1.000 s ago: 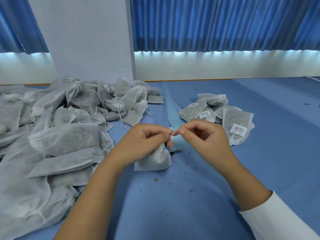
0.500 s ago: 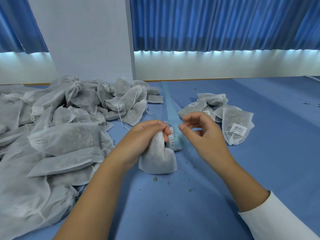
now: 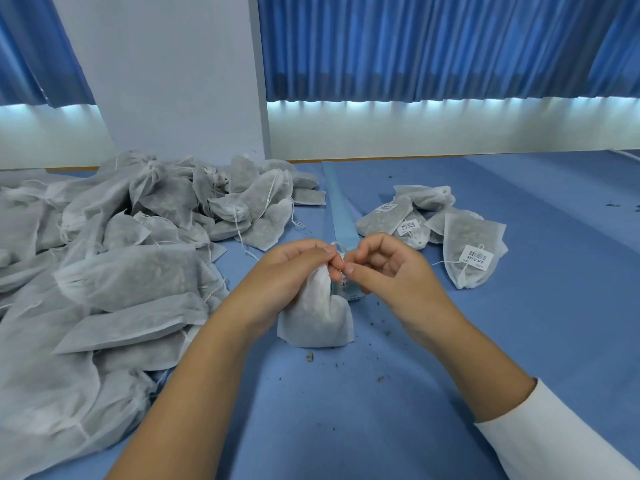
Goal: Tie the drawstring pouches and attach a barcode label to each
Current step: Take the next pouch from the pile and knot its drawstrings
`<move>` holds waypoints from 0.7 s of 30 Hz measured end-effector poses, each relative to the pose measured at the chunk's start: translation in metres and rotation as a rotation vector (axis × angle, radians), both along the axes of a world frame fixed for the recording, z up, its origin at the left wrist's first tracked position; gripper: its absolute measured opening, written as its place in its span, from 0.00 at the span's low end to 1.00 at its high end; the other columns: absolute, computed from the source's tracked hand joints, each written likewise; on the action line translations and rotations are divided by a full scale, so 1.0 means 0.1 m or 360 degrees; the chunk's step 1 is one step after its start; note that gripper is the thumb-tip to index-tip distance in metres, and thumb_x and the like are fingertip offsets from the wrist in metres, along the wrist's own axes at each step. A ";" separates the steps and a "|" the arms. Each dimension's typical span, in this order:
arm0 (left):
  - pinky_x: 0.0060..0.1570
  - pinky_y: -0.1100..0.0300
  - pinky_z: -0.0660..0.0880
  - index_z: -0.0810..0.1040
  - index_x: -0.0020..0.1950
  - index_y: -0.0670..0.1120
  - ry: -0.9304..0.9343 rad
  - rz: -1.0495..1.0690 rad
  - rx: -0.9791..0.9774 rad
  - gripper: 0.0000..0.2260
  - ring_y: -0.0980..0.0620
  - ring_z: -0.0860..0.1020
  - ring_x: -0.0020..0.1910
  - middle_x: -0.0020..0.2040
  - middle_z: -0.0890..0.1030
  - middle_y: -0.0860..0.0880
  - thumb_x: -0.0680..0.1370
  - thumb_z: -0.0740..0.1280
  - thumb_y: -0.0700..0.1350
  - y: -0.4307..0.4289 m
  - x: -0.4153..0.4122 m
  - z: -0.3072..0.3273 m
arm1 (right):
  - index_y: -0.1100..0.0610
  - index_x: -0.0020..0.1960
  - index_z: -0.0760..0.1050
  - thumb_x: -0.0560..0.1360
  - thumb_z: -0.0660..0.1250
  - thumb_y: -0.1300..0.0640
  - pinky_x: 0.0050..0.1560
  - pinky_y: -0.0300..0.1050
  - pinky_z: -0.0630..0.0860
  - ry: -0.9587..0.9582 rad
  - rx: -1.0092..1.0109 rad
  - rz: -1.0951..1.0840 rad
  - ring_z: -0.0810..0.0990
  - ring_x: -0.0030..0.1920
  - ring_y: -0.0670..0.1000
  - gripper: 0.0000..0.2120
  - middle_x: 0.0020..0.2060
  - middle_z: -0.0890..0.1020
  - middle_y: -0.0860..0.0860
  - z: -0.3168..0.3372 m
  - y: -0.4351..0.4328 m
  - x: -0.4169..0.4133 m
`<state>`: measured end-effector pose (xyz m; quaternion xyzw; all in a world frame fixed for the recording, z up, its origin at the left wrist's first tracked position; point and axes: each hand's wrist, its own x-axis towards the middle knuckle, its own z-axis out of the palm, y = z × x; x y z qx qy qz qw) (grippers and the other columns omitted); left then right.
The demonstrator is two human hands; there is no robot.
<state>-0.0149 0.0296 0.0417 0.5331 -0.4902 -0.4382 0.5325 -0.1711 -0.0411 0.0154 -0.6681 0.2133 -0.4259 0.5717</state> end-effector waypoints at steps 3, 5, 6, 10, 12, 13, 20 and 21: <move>0.41 0.71 0.74 0.83 0.42 0.44 0.0001 0.0051 -0.0052 0.08 0.60 0.81 0.39 0.39 0.84 0.50 0.79 0.67 0.41 -0.01 -0.01 -0.02 | 0.53 0.41 0.74 0.75 0.67 0.68 0.37 0.35 0.74 0.0016 0.0059 0.0019 0.78 0.37 0.44 0.11 0.37 0.82 0.46 0.01 -0.01 0.01; 0.41 0.73 0.73 0.84 0.42 0.44 -0.0022 0.0109 -0.0078 0.06 0.61 0.81 0.40 0.40 0.85 0.51 0.78 0.69 0.41 -0.02 -0.03 -0.03 | 0.49 0.38 0.75 0.72 0.67 0.65 0.36 0.37 0.73 0.0034 0.0070 0.0011 0.75 0.35 0.46 0.11 0.37 0.81 0.47 0.01 -0.02 0.02; 0.41 0.73 0.73 0.85 0.41 0.45 -0.0065 0.0153 -0.0081 0.06 0.62 0.80 0.40 0.40 0.85 0.52 0.77 0.70 0.42 -0.03 -0.03 -0.05 | 0.47 0.37 0.76 0.71 0.66 0.63 0.36 0.37 0.73 0.0036 0.0071 -0.0001 0.74 0.35 0.46 0.11 0.37 0.80 0.47 0.01 -0.02 0.02; 0.42 0.77 0.71 0.86 0.43 0.47 -0.0245 0.0235 -0.0026 0.05 0.65 0.80 0.45 0.44 0.86 0.57 0.76 0.72 0.46 -0.04 -0.02 -0.06 | 0.48 0.36 0.75 0.73 0.66 0.65 0.38 0.40 0.72 -0.0057 0.0141 -0.0014 0.74 0.37 0.49 0.13 0.37 0.79 0.48 0.02 -0.03 0.01; 0.41 0.78 0.70 0.86 0.43 0.47 -0.0247 0.0230 0.0005 0.06 0.66 0.80 0.44 0.44 0.86 0.58 0.77 0.72 0.47 -0.04 -0.02 -0.07 | 0.51 0.38 0.74 0.74 0.65 0.67 0.37 0.39 0.72 -0.0121 0.0250 0.0025 0.73 0.40 0.53 0.12 0.37 0.78 0.49 0.02 -0.03 0.01; 0.40 0.76 0.71 0.86 0.42 0.48 -0.0257 0.0253 0.0021 0.06 0.64 0.80 0.41 0.42 0.85 0.59 0.76 0.72 0.48 -0.04 -0.02 -0.07 | 0.53 0.39 0.73 0.75 0.64 0.70 0.36 0.38 0.71 -0.0156 0.0306 0.0043 0.73 0.40 0.53 0.13 0.37 0.78 0.49 0.02 -0.03 0.01; 0.30 0.74 0.64 0.83 0.36 0.51 -0.0398 0.0318 0.0053 0.09 0.60 0.69 0.29 0.29 0.74 0.57 0.76 0.72 0.49 -0.05 -0.03 -0.07 | 0.55 0.42 0.74 0.73 0.66 0.73 0.35 0.36 0.70 -0.0237 0.0293 0.0083 0.71 0.33 0.45 0.13 0.37 0.75 0.48 0.04 -0.02 0.00; 0.29 0.75 0.63 0.82 0.36 0.51 -0.0442 0.0312 0.0035 0.09 0.62 0.68 0.27 0.26 0.72 0.60 0.76 0.72 0.49 -0.05 -0.04 -0.06 | 0.54 0.43 0.75 0.72 0.68 0.71 0.36 0.35 0.72 -0.0166 0.0189 0.0044 0.73 0.33 0.45 0.12 0.36 0.76 0.47 0.03 -0.02 0.00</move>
